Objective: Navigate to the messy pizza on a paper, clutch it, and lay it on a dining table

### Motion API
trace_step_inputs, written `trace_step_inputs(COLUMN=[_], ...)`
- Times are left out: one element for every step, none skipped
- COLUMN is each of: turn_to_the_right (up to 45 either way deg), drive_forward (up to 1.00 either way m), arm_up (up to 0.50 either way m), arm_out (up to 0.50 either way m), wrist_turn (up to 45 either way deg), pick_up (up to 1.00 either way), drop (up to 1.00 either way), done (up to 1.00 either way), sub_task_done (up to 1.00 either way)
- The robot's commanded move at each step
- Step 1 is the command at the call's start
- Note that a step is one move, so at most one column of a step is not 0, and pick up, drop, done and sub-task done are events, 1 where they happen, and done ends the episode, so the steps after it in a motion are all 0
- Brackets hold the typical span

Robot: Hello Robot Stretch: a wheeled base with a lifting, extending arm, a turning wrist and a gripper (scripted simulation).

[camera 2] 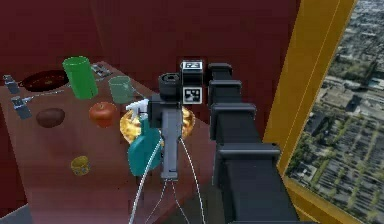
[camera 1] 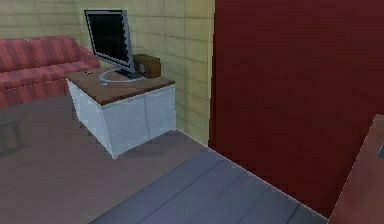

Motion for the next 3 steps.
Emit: trace_step_inputs(turn_to_the_right=[0.0,0.0,0.0], drive_forward=[0.00,0.00,0.00], arm_up=[0.00,0.00,0.00], arm_out=[0.00,0.00,0.00], wrist_turn=[45.0,45.0,45.0], pick_up=[0.00,0.00,0.00], drop=[0.00,0.00,0.00], done=[0.00,0.00,0.00], sub_task_done=[0.00,0.00,0.00])
